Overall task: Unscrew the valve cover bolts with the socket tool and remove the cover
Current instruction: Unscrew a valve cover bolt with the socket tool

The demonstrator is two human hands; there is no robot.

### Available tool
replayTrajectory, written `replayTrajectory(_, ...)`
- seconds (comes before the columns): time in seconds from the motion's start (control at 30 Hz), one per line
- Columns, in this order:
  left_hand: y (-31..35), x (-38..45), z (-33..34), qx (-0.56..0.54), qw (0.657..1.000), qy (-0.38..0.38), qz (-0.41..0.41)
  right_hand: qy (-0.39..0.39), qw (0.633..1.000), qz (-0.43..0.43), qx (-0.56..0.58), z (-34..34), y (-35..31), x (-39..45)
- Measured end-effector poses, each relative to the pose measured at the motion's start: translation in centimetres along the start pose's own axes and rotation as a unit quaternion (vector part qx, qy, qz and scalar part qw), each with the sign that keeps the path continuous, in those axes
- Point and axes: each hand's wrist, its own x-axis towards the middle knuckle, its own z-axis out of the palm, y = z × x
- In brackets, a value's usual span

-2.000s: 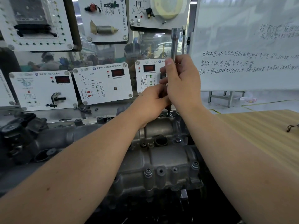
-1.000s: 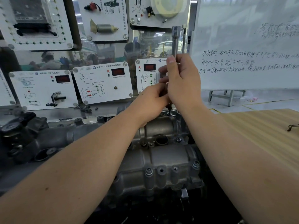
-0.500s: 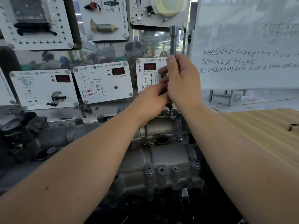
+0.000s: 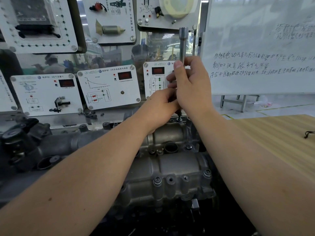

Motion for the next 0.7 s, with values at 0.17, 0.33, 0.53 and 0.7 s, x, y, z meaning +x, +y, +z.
replayTrajectory(0.17,0.27,-0.05,0.08,-0.032,0.999,0.007,-0.028,0.000,1.000,-0.006,-0.001,0.05,-0.24,-0.08)
replayTrajectory(0.33,0.23,-0.06,0.08,-0.035,0.999,0.000,-0.014,-0.005,1.000,0.002,0.006,0.04,-0.28,-0.08)
replayTrajectory(0.53,-0.36,0.15,0.01,-0.017,1.000,-0.001,-0.011,-0.006,1.000,0.004,0.007,0.08,-0.05,0.04)
replayTrajectory(0.7,-0.54,0.25,0.01,0.008,1.000,0.001,-0.004,-0.003,1.000,-0.002,0.004,0.16,-0.02,0.03)
